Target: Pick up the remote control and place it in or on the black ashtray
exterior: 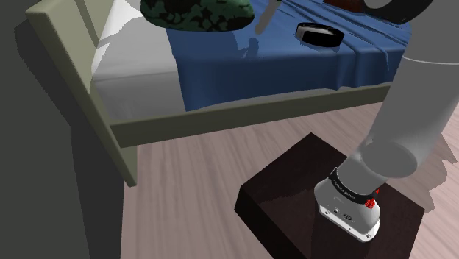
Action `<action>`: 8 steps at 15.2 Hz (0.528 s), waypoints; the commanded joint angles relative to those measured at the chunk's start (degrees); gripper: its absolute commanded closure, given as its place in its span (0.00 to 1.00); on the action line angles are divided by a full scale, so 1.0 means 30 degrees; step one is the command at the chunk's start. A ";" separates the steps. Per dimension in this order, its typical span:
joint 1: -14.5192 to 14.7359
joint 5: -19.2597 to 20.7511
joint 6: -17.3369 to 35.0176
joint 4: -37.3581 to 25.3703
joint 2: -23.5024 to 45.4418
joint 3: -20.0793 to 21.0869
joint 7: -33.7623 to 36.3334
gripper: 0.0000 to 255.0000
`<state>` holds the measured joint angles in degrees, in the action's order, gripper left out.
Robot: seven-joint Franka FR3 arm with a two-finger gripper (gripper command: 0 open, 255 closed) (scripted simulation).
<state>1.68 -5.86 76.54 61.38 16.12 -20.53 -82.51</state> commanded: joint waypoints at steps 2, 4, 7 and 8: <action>-0.0736 0.0108 0.0244 0.0865 -0.0625 -0.0440 -0.1286 1.00; -0.1252 0.0127 0.0311 0.1176 -0.0854 -0.0744 -0.2130 1.00; -0.2088 0.0081 0.0325 0.1366 -0.0996 -0.1220 -0.3436 1.00; -0.2388 0.0045 0.0308 0.1358 -0.0990 -0.1379 -0.3882 1.00</action>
<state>-4.55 -5.63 77.17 65.09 13.20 -24.16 -92.63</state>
